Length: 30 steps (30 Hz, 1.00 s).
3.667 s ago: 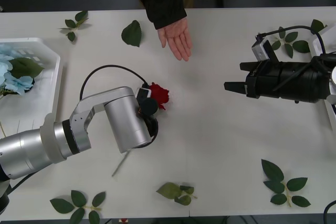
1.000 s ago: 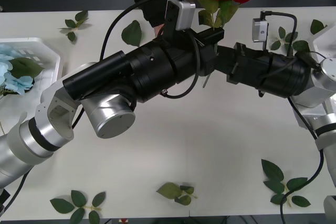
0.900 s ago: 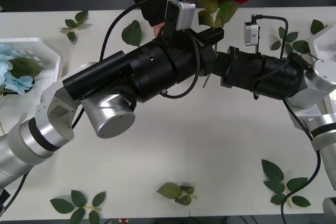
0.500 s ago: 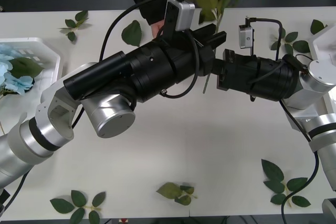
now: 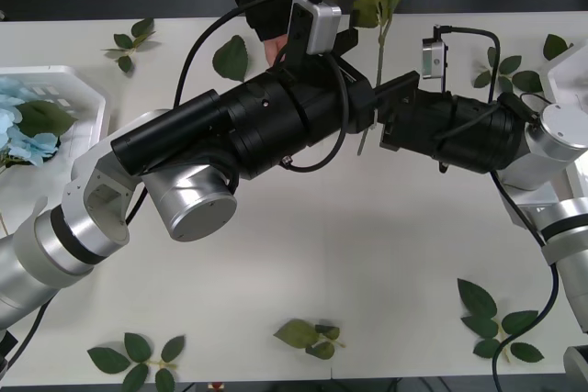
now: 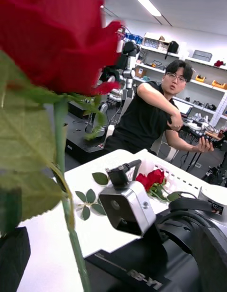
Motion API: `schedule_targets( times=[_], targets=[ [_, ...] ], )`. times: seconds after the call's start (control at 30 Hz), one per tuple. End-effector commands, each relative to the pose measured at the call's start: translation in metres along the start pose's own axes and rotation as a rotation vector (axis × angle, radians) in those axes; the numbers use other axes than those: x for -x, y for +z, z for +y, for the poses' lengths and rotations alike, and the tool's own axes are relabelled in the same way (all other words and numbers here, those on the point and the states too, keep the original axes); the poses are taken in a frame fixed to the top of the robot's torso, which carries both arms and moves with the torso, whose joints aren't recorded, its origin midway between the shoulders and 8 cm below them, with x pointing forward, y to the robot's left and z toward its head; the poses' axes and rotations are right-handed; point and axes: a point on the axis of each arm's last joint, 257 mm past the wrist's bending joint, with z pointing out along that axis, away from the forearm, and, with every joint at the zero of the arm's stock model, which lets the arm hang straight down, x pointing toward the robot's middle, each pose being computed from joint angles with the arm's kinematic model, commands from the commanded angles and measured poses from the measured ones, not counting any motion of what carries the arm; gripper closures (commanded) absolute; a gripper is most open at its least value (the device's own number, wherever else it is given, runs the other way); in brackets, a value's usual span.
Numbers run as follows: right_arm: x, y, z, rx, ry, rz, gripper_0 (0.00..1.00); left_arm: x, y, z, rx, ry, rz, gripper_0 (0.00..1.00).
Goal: Place the red flowers into the right box and the blue flowers into the left box. If a person shows an open palm, hand one flower to the person first, then continue sorting.
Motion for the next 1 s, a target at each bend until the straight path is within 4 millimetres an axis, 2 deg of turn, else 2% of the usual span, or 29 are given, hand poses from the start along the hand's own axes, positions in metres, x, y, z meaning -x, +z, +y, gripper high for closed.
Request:
schedule_targets(
  times=[0.03,0.1,0.2,0.33,0.47,0.5,0.7,0.83,0.9,1.0],
  targets=[
    [0.043,0.016,-0.021,-0.084,-0.164,0.028,1.00,0.007,-0.002,-0.004,-0.016,0.026,-0.013,0.00],
    [0.055,0.020,-0.042,-0.157,-0.253,0.070,1.00,-0.006,-0.012,0.010,0.001,0.042,0.027,0.00],
    [0.076,0.028,-0.058,-0.221,-0.348,0.108,1.00,-0.024,-0.027,0.030,0.024,0.097,0.090,0.00],
    [0.105,0.048,-0.071,-0.304,-0.294,0.099,1.00,-0.045,-0.058,0.066,0.068,0.208,0.179,0.00],
    [0.126,0.061,-0.081,-0.372,-0.246,0.075,1.00,-0.054,-0.080,0.090,0.091,0.336,0.239,0.00],
    [0.137,0.065,-0.083,-0.394,-0.236,0.067,1.00,-0.055,-0.087,0.097,0.096,0.373,0.255,0.00],
    [0.174,0.090,-0.072,-0.414,-0.216,0.060,1.00,-0.068,-0.113,0.124,0.129,0.440,0.352,0.00],
    [0.193,0.104,-0.058,-0.447,-0.213,0.064,1.00,-0.071,-0.136,0.171,0.225,0.503,0.482,0.00],
    [0.198,0.110,-0.049,-0.481,-0.192,0.062,1.00,-0.072,-0.154,0.196,0.293,0.560,0.561,0.00],
    [0.200,0.115,-0.035,-0.535,-0.163,0.072,1.00,-0.081,-0.175,0.204,0.337,0.551,0.643,0.00]
  ],
)
